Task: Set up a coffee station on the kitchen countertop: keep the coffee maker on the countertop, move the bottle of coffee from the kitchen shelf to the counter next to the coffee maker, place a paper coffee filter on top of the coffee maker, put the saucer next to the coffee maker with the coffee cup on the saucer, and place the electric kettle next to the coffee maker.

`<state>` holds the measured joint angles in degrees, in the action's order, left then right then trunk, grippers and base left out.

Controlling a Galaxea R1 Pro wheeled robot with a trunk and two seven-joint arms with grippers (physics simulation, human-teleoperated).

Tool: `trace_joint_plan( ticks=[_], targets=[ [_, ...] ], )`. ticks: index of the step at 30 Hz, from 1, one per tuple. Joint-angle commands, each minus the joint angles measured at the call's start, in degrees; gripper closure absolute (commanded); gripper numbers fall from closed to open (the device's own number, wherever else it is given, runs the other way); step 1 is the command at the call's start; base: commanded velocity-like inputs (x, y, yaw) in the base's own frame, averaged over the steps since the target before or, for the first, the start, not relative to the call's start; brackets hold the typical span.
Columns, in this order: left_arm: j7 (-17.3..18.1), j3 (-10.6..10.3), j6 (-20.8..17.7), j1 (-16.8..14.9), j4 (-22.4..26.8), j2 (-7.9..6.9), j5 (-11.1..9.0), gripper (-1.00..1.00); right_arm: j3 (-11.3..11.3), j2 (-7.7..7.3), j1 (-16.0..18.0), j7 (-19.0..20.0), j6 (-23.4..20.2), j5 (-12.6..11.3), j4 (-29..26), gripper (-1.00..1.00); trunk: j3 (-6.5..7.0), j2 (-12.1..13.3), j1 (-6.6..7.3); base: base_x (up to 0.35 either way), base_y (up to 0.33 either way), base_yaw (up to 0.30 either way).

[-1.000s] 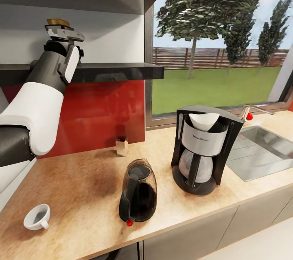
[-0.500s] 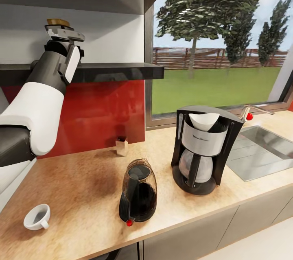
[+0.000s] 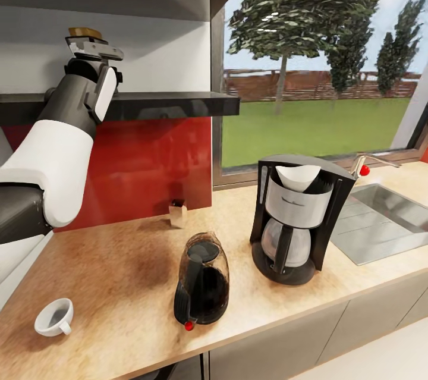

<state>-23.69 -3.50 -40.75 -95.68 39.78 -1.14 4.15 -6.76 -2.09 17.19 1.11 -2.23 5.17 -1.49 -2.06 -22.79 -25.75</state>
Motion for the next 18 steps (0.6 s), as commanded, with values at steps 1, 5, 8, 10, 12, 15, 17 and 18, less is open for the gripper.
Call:
trace_joint_plan(
  ticks=[1,5,8,10,12,15,17,18],
  targets=[
    [0.05,-0.28,-0.48,-0.05,0.04,-0.04,0.42,-1.00,-0.21,-0.02,0.03,0.12,-0.23,0.54,-0.09,-1.00,-0.14,-0.13,-0.04,0.000,0.000,0.000],
    [-0.01,-0.30,-0.48,-0.08,0.04,0.02,0.44,-1.00,-0.21,-0.02,0.03,0.12,-0.23,0.54,-0.08,-1.00,-0.14,-0.13,-0.04,0.000,0.000,0.000],
    [-0.03,-0.35,-0.52,-0.11,0.04,0.07,0.49,-1.00,-0.22,-0.02,0.03,0.11,-0.23,0.54,-0.09,-1.00,-0.14,-0.13,-0.04,0.000,0.000,0.000],
    [-0.04,-0.48,-0.54,-0.12,-0.17,0.02,0.48,1.00,-0.24,-0.02,0.03,0.11,-0.23,0.54,-0.09,-1.00,-0.14,-0.13,-0.04,0.000,0.000,0.000],
    [-0.04,-0.50,-0.56,-0.12,-0.11,-0.05,0.50,1.00,-0.26,-0.02,0.03,0.12,-0.23,0.54,-0.09,-1.00,-0.14,-0.13,-0.04,0.000,0.000,0.000],
    [-0.04,-0.40,-0.60,-0.12,-0.07,-0.08,0.51,1.00,-0.26,-0.02,0.03,0.11,-0.23,0.54,-0.10,-1.00,-0.14,-0.13,-0.04,0.000,0.000,0.000],
    [-0.04,-0.33,-0.63,-0.12,-0.06,-0.09,0.51,1.00,-0.26,-0.02,0.03,0.11,-0.23,0.54,-0.10,-1.00,-0.14,-0.13,-0.04,0.000,0.000,0.000],
    [-0.04,-0.31,-0.64,-0.12,-0.06,-0.09,0.51,1.00,-0.27,-0.02,0.03,0.11,-0.23,0.54,-0.10,-1.00,-0.14,-0.13,-0.04,0.000,0.000,0.000]
  ],
)
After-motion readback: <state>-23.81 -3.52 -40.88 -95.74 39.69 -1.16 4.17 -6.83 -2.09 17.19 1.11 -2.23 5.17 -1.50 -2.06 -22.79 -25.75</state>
